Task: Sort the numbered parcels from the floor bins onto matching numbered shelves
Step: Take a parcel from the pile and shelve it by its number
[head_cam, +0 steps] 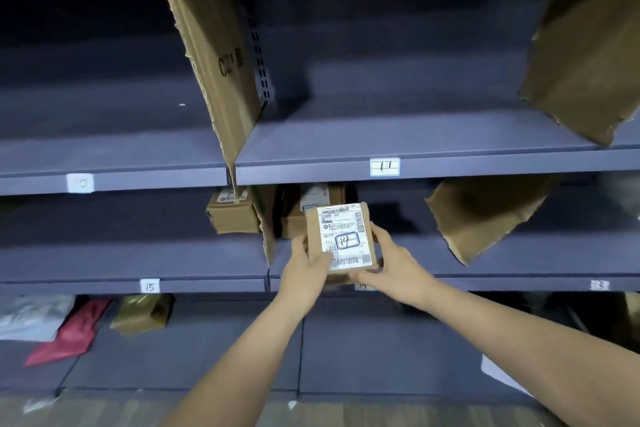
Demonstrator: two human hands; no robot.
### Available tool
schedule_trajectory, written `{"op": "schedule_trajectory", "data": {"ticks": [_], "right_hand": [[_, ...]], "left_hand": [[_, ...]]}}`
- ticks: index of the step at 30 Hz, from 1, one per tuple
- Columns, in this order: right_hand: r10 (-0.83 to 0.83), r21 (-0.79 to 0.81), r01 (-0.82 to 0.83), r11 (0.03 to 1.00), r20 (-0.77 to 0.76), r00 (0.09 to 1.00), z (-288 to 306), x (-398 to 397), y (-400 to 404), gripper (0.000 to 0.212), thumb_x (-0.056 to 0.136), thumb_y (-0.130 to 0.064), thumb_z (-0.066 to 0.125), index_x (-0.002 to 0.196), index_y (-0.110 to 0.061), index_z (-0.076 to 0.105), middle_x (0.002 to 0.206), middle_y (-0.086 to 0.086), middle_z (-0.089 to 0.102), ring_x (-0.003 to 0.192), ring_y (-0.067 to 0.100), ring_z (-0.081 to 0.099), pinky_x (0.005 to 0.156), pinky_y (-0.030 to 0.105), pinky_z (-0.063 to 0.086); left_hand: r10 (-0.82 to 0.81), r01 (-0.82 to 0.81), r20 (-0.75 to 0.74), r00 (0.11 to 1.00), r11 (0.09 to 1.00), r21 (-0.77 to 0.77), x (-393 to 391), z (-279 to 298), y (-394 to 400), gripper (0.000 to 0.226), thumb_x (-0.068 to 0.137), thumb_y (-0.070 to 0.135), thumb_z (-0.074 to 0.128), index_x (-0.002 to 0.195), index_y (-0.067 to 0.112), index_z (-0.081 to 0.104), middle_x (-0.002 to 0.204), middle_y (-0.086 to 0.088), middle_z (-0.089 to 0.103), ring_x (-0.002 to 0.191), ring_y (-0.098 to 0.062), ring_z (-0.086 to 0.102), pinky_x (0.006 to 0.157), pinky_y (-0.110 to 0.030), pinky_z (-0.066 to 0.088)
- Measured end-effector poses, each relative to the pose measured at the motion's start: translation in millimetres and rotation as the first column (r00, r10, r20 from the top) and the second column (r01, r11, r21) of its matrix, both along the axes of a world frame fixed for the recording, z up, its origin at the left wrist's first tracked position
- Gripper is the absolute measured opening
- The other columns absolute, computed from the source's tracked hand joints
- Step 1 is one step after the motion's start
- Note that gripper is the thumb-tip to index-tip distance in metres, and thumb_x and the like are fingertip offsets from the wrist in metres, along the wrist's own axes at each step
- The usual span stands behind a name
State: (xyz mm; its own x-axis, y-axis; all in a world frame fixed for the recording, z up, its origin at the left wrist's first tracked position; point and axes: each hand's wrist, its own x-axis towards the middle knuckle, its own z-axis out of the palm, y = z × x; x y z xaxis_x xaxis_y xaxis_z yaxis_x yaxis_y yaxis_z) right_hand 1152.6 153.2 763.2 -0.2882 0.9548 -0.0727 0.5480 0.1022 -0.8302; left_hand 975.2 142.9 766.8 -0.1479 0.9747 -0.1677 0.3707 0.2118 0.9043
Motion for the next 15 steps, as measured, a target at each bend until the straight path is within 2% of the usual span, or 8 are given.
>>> {"op": "schedule_trajectory", "data": {"ticks": [2, 5, 8, 10, 12, 13, 15], "right_hand": [[-0.015, 0.04, 0.015, 0.999, -0.022, 1.0, -9, -8, 23, 0.092, 0.078, -0.036, 0.074, 0.149, -0.043, 0.015, 0.119, -0.028, 0.06, 0.102, -0.007, 0.058, 0.091, 0.021, 0.048], [-0.033, 0.102, 0.034, 0.994, -0.008, 0.999, -25, -17, 52, 0.084, 0.081, -0.036, 0.072, 0.147, -0.04, 0.02, 0.121, -0.025, 0.058, 0.11, -0.002, 0.056, 0.097, 0.025, 0.046], [-0.105, 0.162, 0.102, 0.981, 0.005, 0.994, -39, -17, 82, 0.08, 0.082, -0.042, 0.07, 0.147, -0.029, 0.025, 0.125, -0.017, 0.059, 0.114, 0.007, 0.057, 0.099, 0.029, 0.046], [-0.142, 0.202, 0.141, 0.969, -0.011, 0.99, -45, -20, 103, 0.079, 0.083, -0.046, 0.069, 0.146, -0.023, 0.028, 0.125, -0.011, 0.061, 0.104, 0.005, 0.06, 0.091, 0.024, 0.048], [-0.148, 0.252, 0.147, 0.956, -0.014, 0.989, -45, -27, 127, 0.067, 0.085, -0.043, 0.068, 0.14, -0.022, 0.034, 0.124, -0.008, 0.062, 0.089, -0.002, 0.056, 0.078, 0.015, 0.044], [-0.146, 0.258, 0.146, 0.955, -0.018, 0.989, -45, -33, 139, 0.062, 0.087, -0.042, 0.067, 0.137, -0.023, 0.036, 0.126, -0.006, 0.06, 0.088, 0.0, 0.054, 0.077, 0.015, 0.042], [-0.154, 0.24, 0.152, 0.959, -0.01, 0.988, -46, -47, 163, 0.06, 0.09, -0.042, 0.063, 0.14, -0.024, 0.036, 0.13, -0.003, 0.057, 0.103, 0.012, 0.057, 0.087, 0.023, 0.044]], "left_hand": [[0.024, -0.023, -0.025, 0.999, 1.0, 0.02, -3, -9, 26, 0.033, 0.094, 0.027, 0.053, 0.12, 0.029, 0.033, 0.113, 0.004, 0.059, 0.1, -0.019, 0.056, 0.086, -0.033, 0.043], [0.013, -0.011, -0.019, 1.0, 0.996, 0.087, -9, -27, 60, 0.038, 0.083, 0.042, 0.055, 0.115, 0.034, 0.036, 0.118, 0.004, 0.06, 0.105, -0.018, 0.058, 0.097, -0.04, 0.046], [-0.013, 0.022, -0.061, 0.998, 0.987, 0.161, -14, -42, 93, 0.052, 0.076, 0.05, 0.052, 0.123, 0.03, 0.047, 0.124, 0.003, 0.058, 0.112, -0.019, 0.057, 0.1, -0.041, 0.045], [0.0, 0.013, -0.066, 0.998, 0.979, 0.203, -16, -43, 111, 0.071, 0.073, 0.056, 0.052, 0.137, 0.028, 0.044, 0.126, 0.002, 0.059, 0.112, -0.018, 0.058, 0.1, -0.038, 0.045], [0.035, -0.028, -0.025, 0.999, 0.971, 0.237, -21, -42, 131, 0.062, 0.082, 0.045, 0.06, 0.139, 0.026, 0.042, 0.125, 0.0, 0.06, 0.109, -0.019, 0.059, 0.094, -0.032, 0.045], [0.063, -0.062, 0.005, 0.998, 0.968, 0.244, -24, -42, 142, 0.055, 0.086, 0.038, 0.062, 0.136, 0.024, 0.042, 0.124, -0.002, 0.06, 0.11, -0.022, 0.058, 0.093, -0.032, 0.045], [0.12, -0.131, 0.06, 0.991, 0.964, 0.232, -30, -45, 164, 0.056, 0.088, 0.035, 0.065, 0.135, 0.018, 0.039, 0.128, -0.006, 0.058, 0.116, -0.027, 0.055, 0.098, -0.033, 0.043]]}}
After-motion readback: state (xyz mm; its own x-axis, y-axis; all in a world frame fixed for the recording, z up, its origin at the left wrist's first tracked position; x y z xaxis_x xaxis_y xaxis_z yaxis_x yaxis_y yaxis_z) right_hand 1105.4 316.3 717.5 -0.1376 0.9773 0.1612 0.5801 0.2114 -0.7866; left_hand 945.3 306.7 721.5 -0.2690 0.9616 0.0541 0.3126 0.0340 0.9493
